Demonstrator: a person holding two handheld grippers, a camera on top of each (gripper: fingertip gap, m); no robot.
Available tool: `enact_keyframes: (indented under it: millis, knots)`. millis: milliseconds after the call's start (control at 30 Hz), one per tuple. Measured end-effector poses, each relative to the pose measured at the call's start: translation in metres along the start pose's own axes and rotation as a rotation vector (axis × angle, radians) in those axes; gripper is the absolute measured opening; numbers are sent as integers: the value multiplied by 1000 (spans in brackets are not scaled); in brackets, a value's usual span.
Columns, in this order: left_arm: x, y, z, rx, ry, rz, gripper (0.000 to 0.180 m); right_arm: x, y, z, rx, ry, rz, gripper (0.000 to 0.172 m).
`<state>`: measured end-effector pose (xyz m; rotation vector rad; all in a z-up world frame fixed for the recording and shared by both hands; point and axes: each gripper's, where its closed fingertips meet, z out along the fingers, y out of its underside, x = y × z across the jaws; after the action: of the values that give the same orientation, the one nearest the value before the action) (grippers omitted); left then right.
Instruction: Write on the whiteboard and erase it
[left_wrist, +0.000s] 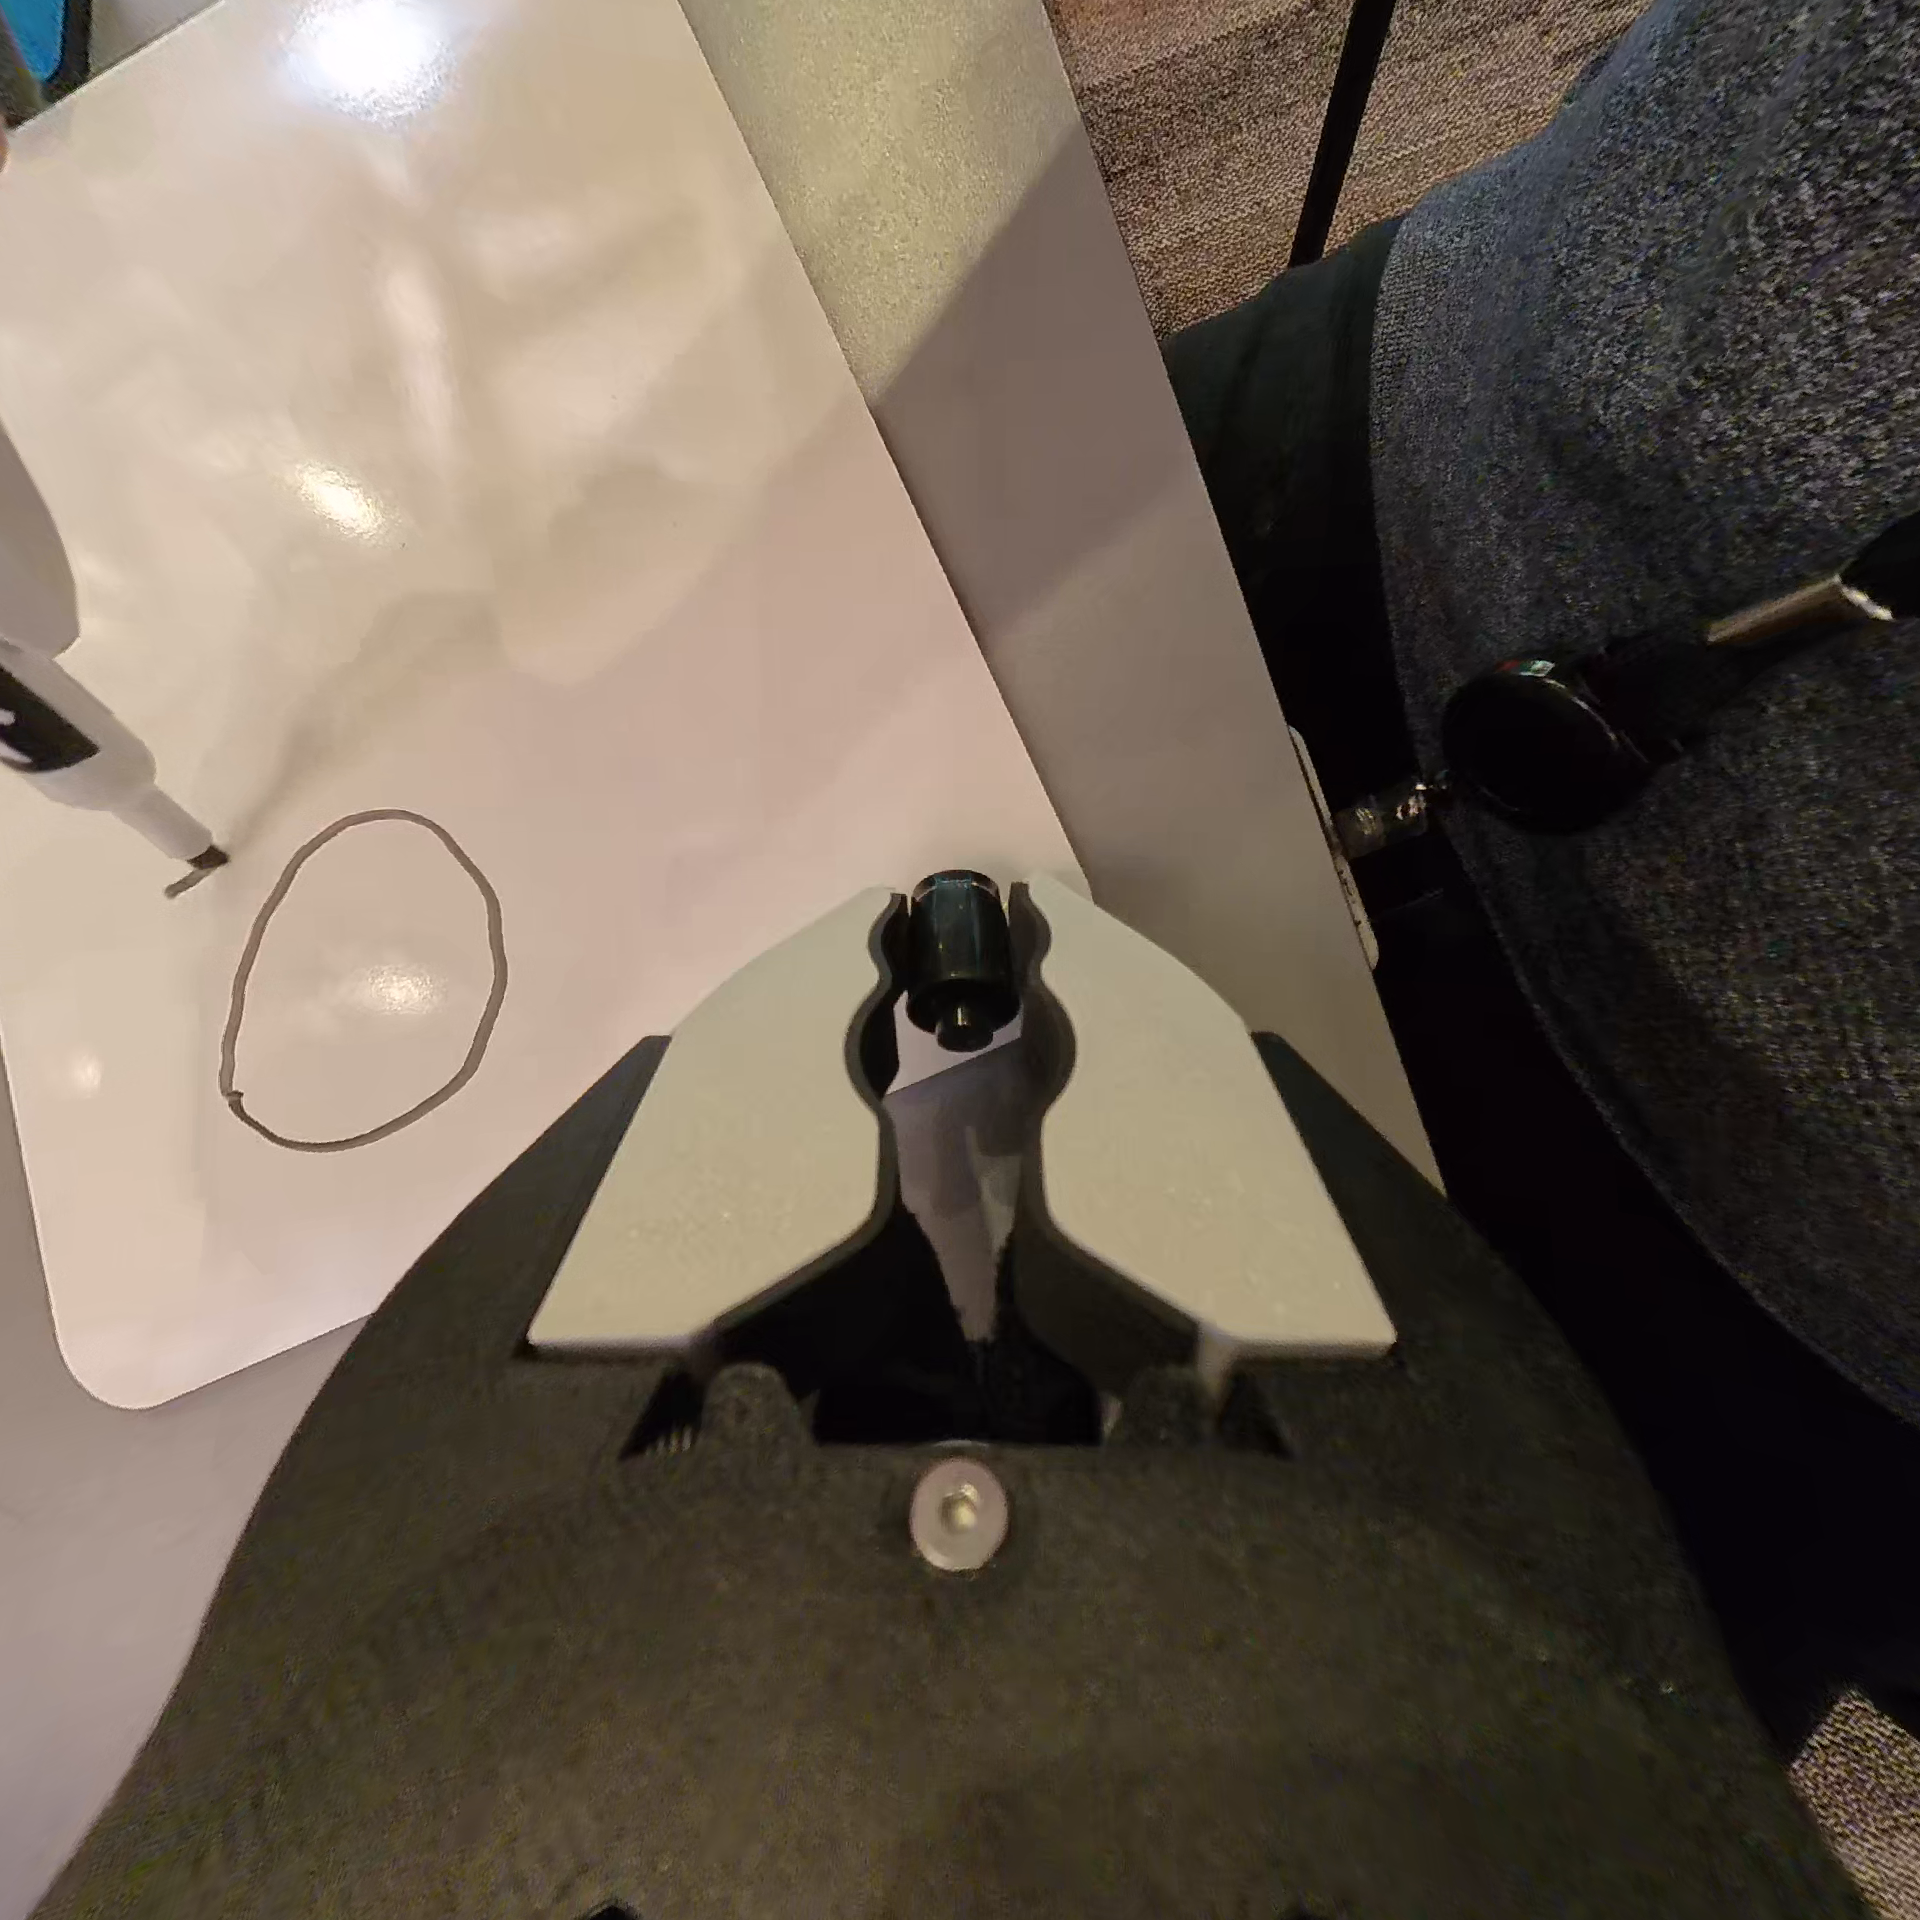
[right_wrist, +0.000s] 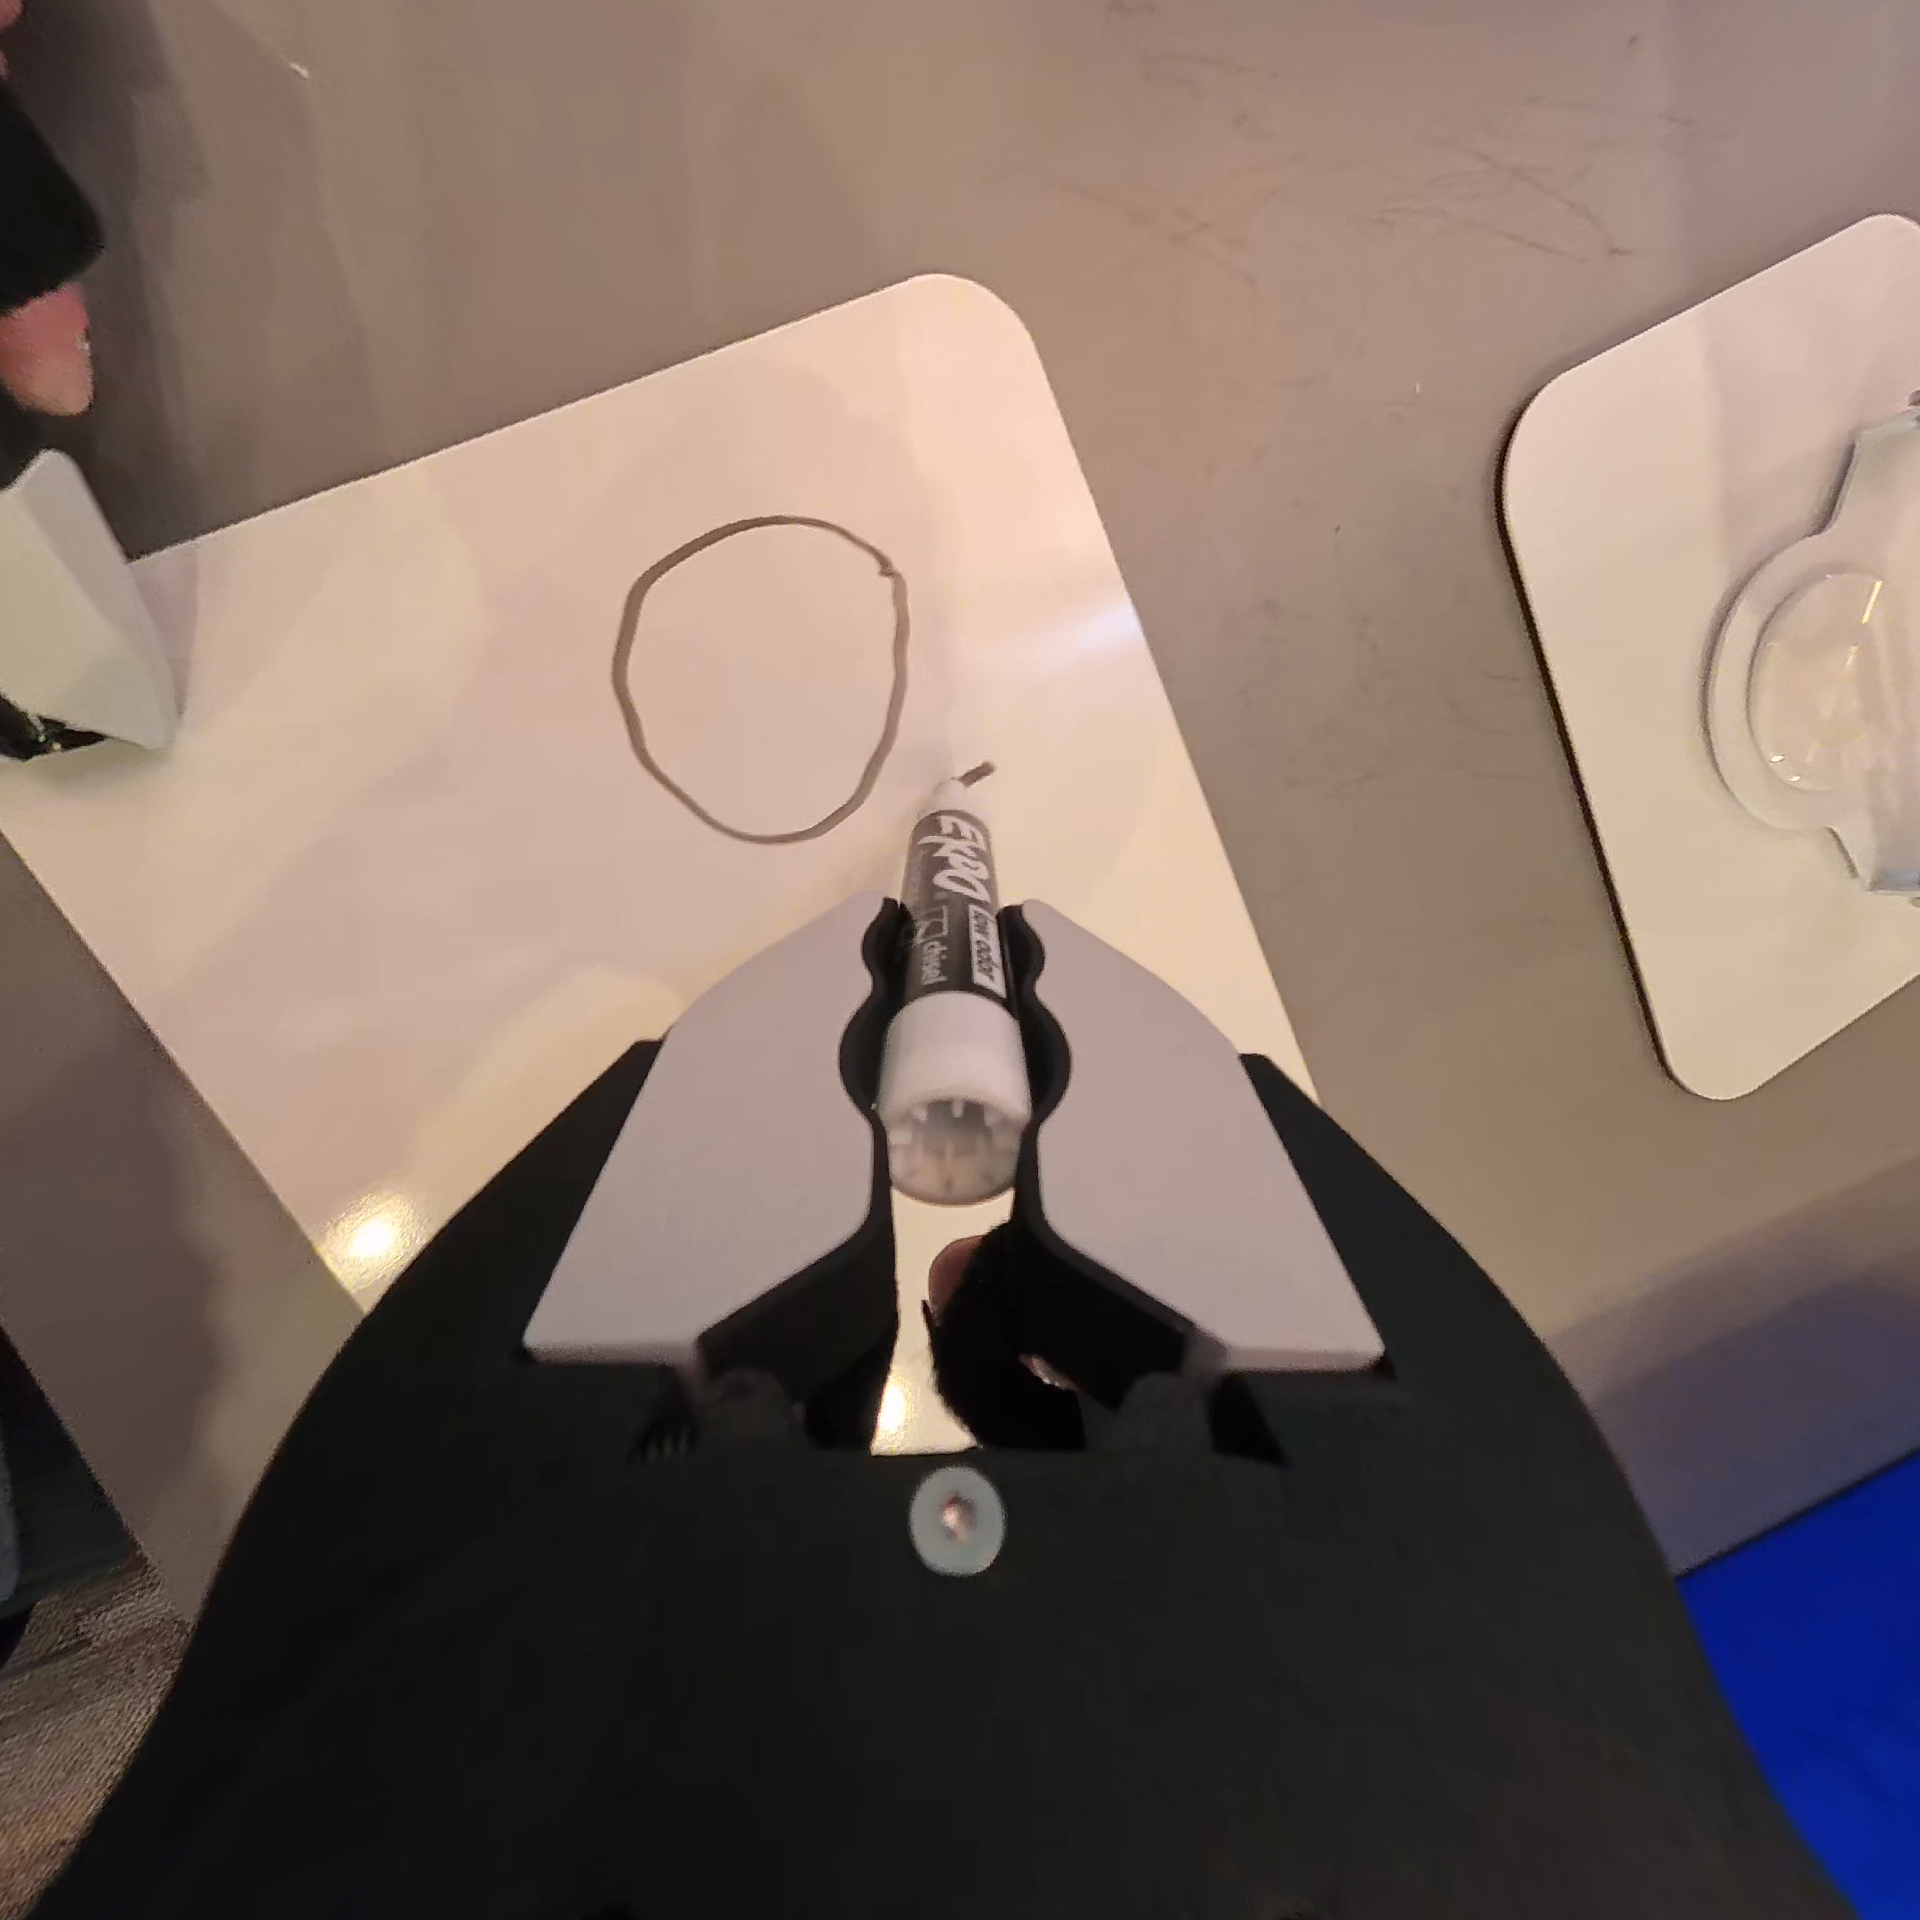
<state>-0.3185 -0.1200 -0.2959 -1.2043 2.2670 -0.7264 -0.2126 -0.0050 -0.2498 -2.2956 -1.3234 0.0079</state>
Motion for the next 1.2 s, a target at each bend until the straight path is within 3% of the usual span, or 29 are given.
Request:
enact_keyframes:
  millis: [400, 633, 1033, 1200]
  knots:
    - [0, 0, 0, 0, 2, 2, 19, -40, 20, -20, -12, -20, 4, 21]
    - [0, 0, 0, 1, 6, 2, 19, -39, 23, -21, -2, -16, 18, 21]
    - [0, 0, 0, 1, 8, 5, 19, -24, 64, -37, -52, 34, 86, 21]
    - [0, 0, 0, 2, 10, 4, 19, -22, 65, -37, -49, 36, 90, 21]
